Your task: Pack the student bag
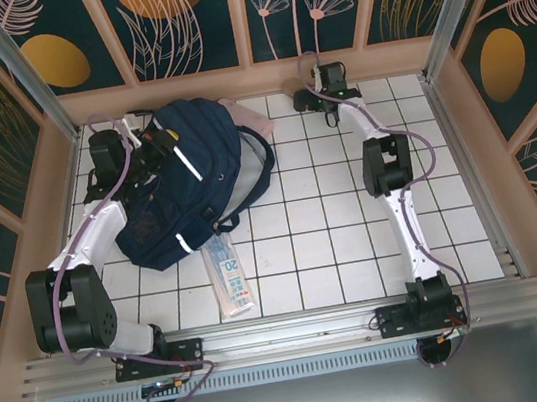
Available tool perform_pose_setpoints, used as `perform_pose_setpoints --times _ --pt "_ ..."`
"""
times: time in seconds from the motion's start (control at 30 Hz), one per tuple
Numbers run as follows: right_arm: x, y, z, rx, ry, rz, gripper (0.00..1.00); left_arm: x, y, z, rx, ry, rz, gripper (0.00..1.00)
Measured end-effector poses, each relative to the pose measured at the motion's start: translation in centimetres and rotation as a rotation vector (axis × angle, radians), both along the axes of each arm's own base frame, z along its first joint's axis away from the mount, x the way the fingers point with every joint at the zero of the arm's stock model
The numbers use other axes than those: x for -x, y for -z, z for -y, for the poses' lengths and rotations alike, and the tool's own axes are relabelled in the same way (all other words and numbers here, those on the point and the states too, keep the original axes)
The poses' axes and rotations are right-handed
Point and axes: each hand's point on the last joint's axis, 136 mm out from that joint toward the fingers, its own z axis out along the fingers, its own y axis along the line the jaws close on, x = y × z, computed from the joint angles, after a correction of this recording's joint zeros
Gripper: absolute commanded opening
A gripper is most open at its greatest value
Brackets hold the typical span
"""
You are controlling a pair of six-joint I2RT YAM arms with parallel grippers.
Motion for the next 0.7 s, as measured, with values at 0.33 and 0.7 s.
perform_pose_setpoints --times 0.33,0.7 --pt "1.0 0.4 -1.5 0.117 -0.035 -0.01 0.52 0.0 0.0 0.0 0.0 0.0 -0.001 0.0" --pt "3.3 0.1 -2.4 0.103 -0.094 -0.058 0.34 0.0 0.0 0.1 -0.002 0.004 -0.004 0.0"
